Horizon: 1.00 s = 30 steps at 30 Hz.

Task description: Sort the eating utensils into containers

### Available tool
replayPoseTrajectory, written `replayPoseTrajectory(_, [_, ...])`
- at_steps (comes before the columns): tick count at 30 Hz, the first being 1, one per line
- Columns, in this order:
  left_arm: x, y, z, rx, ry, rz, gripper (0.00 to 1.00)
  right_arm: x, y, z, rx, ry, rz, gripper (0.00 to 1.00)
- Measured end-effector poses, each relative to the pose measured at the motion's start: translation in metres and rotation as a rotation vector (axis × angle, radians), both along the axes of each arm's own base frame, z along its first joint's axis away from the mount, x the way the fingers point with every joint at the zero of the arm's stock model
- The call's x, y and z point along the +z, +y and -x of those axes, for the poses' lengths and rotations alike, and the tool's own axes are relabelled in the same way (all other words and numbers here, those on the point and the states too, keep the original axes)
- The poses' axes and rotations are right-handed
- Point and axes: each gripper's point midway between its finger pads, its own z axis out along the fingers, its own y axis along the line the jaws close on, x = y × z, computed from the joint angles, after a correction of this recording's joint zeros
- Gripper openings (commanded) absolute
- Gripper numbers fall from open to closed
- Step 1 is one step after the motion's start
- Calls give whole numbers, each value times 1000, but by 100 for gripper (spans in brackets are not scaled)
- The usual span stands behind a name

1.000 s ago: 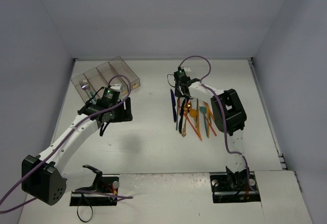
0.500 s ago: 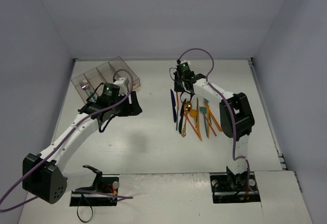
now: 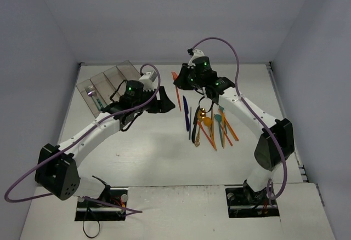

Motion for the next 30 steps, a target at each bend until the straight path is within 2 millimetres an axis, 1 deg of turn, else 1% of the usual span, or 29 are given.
replayPoseTrajectory(3, [4,-11,-1,-14,-8,21,63,5,2,7,2,7,-31,0])
replayPoseTrajectory(7, [11,-20,0,-22,-19,54,61,7,0,12,-8,15,-53,0])
replayPoseTrajectory(9, [15,-23,0,-24,-25,67,58,7,0,13,-12,16,-63,0])
replayPoseTrajectory(12, [16,-26,-1,-21,-24,80,49,8,2,16,-14,20,-76,0])
replayPoseTrajectory(13, [16,-27,-2,-20,-20,83,45,8,3,18,-13,21,-78,0])
replayPoseTrajectory(14, [16,-28,-4,-17,-15,86,45,7,4,19,-12,23,-80,0])
replayPoseTrajectory(17, [12,-34,-7,-16,-3,85,26,6,8,25,-7,30,-83,0])
replayPoseTrajectory(21, [7,-40,-7,-16,17,88,2,3,10,29,-11,33,-83,0])
replayPoseTrajectory(23, [3,-38,-8,8,32,80,0,5,9,30,-16,27,-82,0])
replayPoseTrajectory(24, [1,-37,-9,22,42,77,0,7,8,31,-18,23,-84,3])
replayPoseTrajectory(28, [4,-38,-11,33,38,90,0,9,6,32,-24,9,-87,30])
replayPoseTrajectory(30, [3,-38,-11,38,43,91,0,7,4,33,-28,7,-78,40])
